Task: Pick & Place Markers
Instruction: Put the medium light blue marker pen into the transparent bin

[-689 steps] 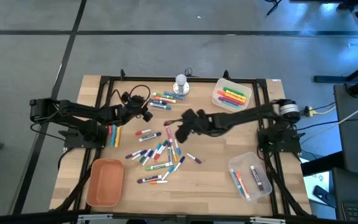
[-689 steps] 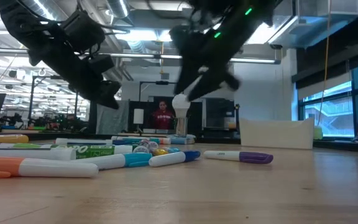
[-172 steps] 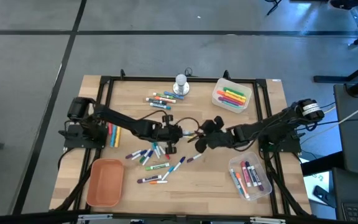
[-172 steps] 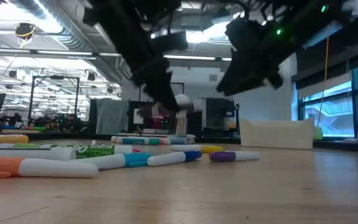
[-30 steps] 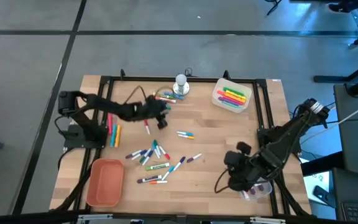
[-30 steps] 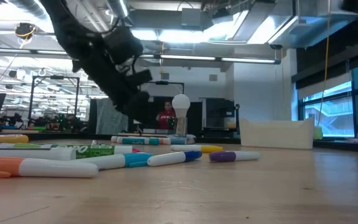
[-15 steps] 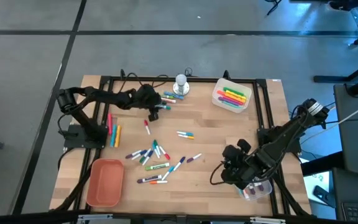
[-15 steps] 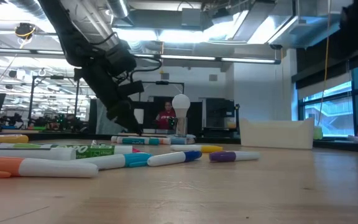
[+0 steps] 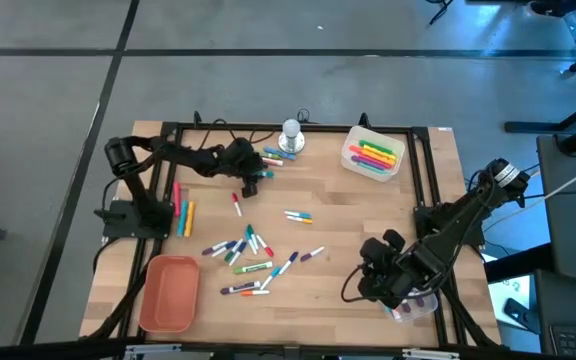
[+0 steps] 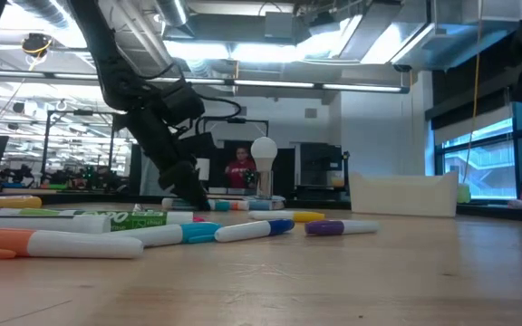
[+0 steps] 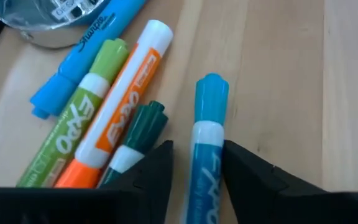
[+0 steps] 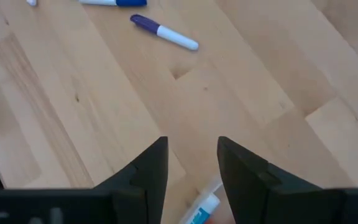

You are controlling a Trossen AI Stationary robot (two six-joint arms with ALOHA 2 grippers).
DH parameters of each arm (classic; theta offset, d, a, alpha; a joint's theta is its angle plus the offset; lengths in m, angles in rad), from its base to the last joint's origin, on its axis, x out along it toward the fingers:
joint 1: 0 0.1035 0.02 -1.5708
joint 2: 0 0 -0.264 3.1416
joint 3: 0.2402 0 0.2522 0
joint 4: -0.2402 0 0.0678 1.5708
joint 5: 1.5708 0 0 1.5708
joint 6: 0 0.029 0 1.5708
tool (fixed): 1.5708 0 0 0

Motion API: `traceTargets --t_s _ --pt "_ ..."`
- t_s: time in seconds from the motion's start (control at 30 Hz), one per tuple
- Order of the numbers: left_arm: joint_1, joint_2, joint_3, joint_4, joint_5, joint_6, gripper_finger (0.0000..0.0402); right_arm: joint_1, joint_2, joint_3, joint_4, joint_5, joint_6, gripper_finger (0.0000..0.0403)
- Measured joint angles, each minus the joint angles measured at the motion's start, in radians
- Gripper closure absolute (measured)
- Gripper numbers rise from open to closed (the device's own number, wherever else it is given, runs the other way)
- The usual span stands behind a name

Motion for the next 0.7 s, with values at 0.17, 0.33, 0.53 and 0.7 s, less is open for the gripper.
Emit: traceTargets --t_s 0.17,0.33,0.53,0.7 --pt "-0.035 -0.046 -0.009 0.009 -0.024 -0.161 0.0336 0.000 0.003 -0.004 0.010 0.123 0.053 0.0264" --pt "-0.119 -0.116 -0.009 0.138 -0.004 -0.392 0.0342 -0.016 0.020 -0.141 0.245 0.350 0.114 0.0264" --pt "-0.309 -0.120 -0.009 0.512 -0.033 -0.613 0.0341 -0.142 0.021 -0.431 0.883 0.415 -0.040 0.0258" --pt "-0.456 -0.115 -0.009 0.685 -0.209 -0.655 0.0333 -0.212 0.029 -0.598 1.476 0.416 -0.330 0.0226"
